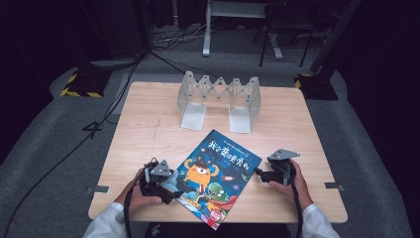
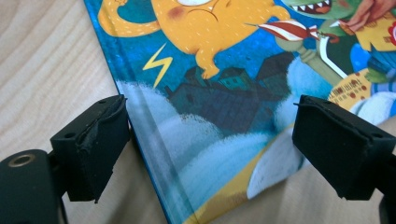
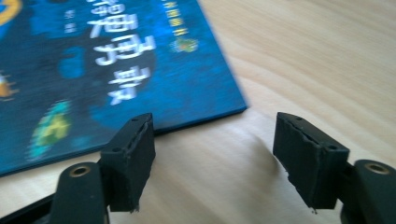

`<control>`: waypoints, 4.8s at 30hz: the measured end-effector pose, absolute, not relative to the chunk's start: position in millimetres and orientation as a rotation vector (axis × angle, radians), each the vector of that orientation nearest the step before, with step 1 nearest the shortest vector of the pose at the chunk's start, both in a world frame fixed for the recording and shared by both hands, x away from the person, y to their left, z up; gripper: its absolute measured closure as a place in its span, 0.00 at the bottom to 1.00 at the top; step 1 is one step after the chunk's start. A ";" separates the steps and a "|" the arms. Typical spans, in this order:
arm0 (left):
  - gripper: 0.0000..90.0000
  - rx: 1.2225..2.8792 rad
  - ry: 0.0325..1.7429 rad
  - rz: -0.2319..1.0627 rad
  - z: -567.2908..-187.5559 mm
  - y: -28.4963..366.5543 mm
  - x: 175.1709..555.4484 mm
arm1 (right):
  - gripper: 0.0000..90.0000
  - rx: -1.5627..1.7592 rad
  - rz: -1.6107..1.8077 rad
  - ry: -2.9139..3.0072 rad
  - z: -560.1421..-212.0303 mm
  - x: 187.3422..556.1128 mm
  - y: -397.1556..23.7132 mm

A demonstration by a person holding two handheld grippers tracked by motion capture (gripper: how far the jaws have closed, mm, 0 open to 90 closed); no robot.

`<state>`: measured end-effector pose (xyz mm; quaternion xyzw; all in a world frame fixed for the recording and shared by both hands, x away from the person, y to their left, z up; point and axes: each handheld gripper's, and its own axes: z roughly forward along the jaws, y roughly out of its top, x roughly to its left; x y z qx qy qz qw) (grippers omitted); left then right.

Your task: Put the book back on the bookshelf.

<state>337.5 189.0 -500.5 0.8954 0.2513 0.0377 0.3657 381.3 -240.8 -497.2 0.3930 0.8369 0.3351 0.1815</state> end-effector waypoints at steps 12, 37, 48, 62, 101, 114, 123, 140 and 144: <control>0.14 2.320 0.608 0.070 -500.0 188.1 308.4 | 0.30 0.925 0.969 2.500 -495.9 344.9 -215.1; 0.14 2.303 0.458 -0.015 -502.7 134.0 292.1 | 0.34 1.057 0.917 2.406 -494.6 362.4 -248.2; 0.11 2.365 0.459 0.151 -504.2 107.2 292.7 | 0.32 1.054 0.955 2.462 -495.1 351.4 -271.0; 0.17 2.310 0.616 0.219 -504.8 155.1 308.2 | 0.32 0.946 0.877 2.608 -488.5 304.1 -278.2; 0.16 2.319 0.595 0.220 -504.8 117.8 300.7 | 0.83 0.772 0.195 3.006 -460.9 305.0 -228.5; 0.16 2.318 0.593 0.212 -504.8 118.6 301.6 | 0.80 0.857 0.882 2.905 -476.5 294.6 -272.6; 0.16 2.313 0.608 0.222 -504.7 120.3 303.4 | 0.52 0.929 1.129 2.837 -477.5 304.4 -278.8; 0.16 2.310 0.621 0.228 -504.8 122.8 306.5 | 0.40 0.941 1.360 2.833 -467.3 334.3 -270.6; 0.16 2.310 0.622 0.228 -504.8 122.8 306.5 | 0.39 0.967 1.361 2.812 -464.5 342.5 -265.2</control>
